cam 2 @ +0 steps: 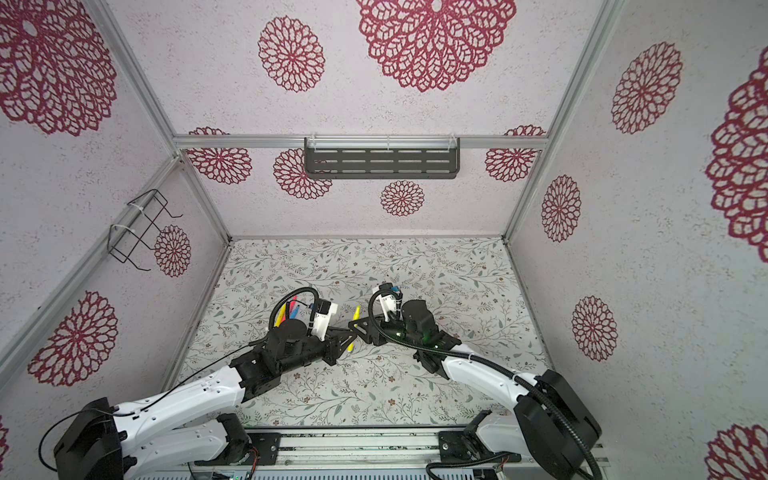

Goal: Insert the pens into the pen caps

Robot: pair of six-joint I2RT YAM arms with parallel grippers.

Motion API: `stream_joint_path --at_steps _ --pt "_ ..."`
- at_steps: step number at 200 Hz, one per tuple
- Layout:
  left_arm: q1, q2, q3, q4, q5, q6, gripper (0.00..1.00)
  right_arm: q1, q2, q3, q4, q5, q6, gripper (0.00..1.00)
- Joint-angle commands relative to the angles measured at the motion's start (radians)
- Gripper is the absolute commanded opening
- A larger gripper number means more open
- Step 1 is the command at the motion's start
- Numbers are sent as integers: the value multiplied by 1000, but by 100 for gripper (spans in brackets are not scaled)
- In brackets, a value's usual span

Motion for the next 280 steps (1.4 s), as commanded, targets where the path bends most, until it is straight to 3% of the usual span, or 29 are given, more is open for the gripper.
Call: stream_joint_path --at_steps 1,161,173,197,210,280 --pt "-11 -4 -14 38 -3 -11 2 7 -3 39 50 12 -1 45" --pt "-17 38 19 39 27 -10 4 11 -35 19 47 12 3 14" --pt "-17 36 22 33 28 -10 9 11 -39 16 48 17 4 13" --pt "-17 28 36 -6 31 5 41 11 -56 16 28 32 -2 13" --pt "-17 22 50 -42 37 18 51 11 -68 21 11 39 -11 13" --pt "-17 58 78 -85 137 6 52 14 -108 54 -79 62 -71 13"
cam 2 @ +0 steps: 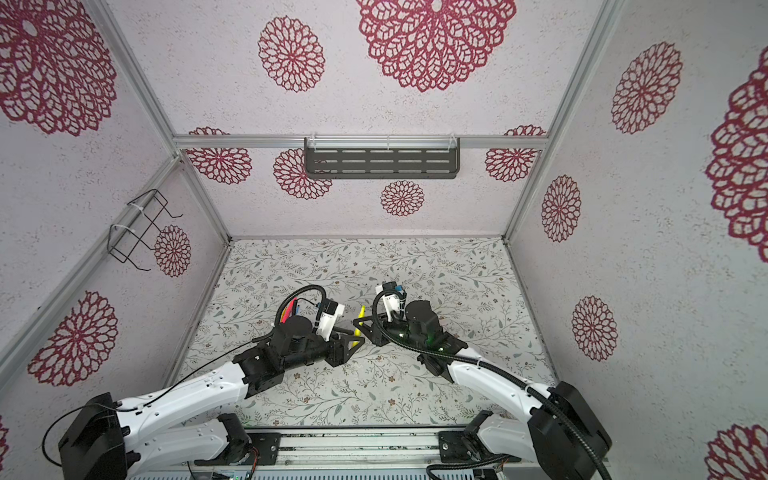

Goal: Insert the pens into the pen caps

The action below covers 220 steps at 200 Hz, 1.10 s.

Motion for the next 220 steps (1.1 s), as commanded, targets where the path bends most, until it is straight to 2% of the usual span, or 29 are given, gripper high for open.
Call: stream_joint_path --at_steps 1,34,69,95,130,150,168,176,185,191,203,220 --pt "-7 20 23 -11 57 -7 52 8 -27 48 -5 19 -37 13" --pt "-7 66 58 -37 95 -9 47 8 -20 42 0 21 -39 13" --pt "-8 69 66 -44 93 -6 36 9 -25 31 2 26 -35 13" --pt "-6 65 66 -47 81 2 24 8 -36 25 3 38 -35 13" --pt "-6 56 60 -50 70 7 1 8 -45 23 -5 49 -37 13" --pt "-3 46 57 -58 50 13 0 9 -53 19 -7 55 -33 14" --pt "-4 34 54 -79 -1 13 0 8 -64 16 -21 73 -33 27" --pt "-4 30 53 -92 -28 14 0 9 -70 15 -30 81 -33 42" --pt "-1 22 52 -106 -62 13 0 8 -82 16 -53 96 -33 67" --pt "0 16 50 -112 -83 10 0 8 -91 18 -68 105 -35 77" --pt "5 -3 36 -113 -112 3 0 8 -113 24 -121 134 -43 84" --pt "13 -33 17 -113 -157 -11 0 6 -150 64 -263 222 -69 86"
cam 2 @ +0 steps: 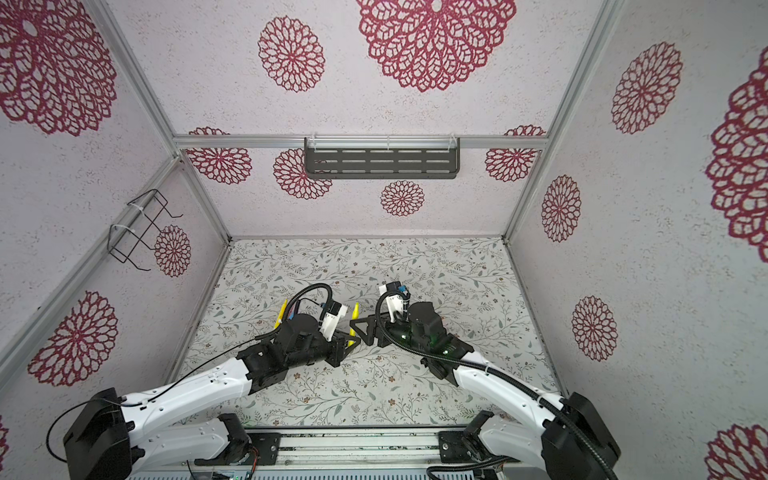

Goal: Insert the pens into the pen caps

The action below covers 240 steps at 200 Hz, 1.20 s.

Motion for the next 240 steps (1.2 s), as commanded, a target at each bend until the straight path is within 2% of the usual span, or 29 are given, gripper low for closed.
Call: stream_joint_path --at_steps 1,30,46,59,74,93,135,180,193,226,240 --pt "11 -52 -23 -13 -102 -19 0 -2 -66 62 -168 130 -44 86" --pt "25 -92 -51 -40 -166 -42 0 -15 -104 168 -478 336 -55 90" --pt "25 -103 -53 -67 -193 -44 0 -57 -91 243 -671 452 -33 92" --pt "25 -108 -53 -89 -201 -46 0 -106 -71 294 -783 488 -31 92" --pt "25 -112 -58 -98 -202 -50 0 -184 -59 322 -856 475 -36 92" --pt "25 -116 -74 -92 -194 -60 0 -258 -57 320 -882 458 -58 89" --pt "24 -140 -126 -61 -172 -89 0 -341 19 304 -912 489 -130 86" --pt "19 -185 -174 -42 -169 -111 0 -375 182 350 -970 571 -170 87" --pt "19 -194 -183 -42 -171 -114 0 -379 210 367 -970 595 -152 82" --pt "17 -212 -200 -43 -178 -118 0 -394 221 353 -906 511 -184 82" --pt "17 -216 -202 -45 -178 -117 0 -400 232 352 -905 509 -198 81"
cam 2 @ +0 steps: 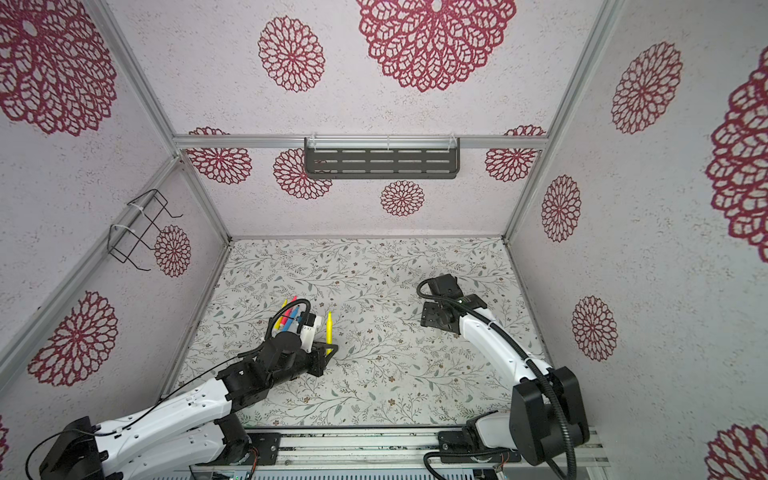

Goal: Insert the pens into the pen caps

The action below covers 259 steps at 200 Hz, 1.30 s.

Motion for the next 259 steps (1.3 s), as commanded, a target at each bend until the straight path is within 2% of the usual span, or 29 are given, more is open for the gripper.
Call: stream_joint_path --at_steps 1,40,73,157,171,184,259 --pt "0 -17 -10 21 -11 -15 0 -13 -8 23 13 -12 -41 81" --pt "0 -15 -13 16 -14 -10 0 -32 80 46 -8 -3 -89 73" --pt "0 -12 -17 20 -14 -12 0 -37 144 51 17 -38 -120 63" --pt "0 -18 -21 5 -14 -6 0 -67 294 80 34 -44 -187 52" --pt "0 -18 -21 5 -14 -6 0 -78 320 94 25 -67 -206 45" --pt "0 -18 -23 7 -15 -6 0 -80 340 103 22 -81 -216 43" --pt "0 -8 -15 7 -13 -4 0 -81 418 132 12 -60 -238 41"
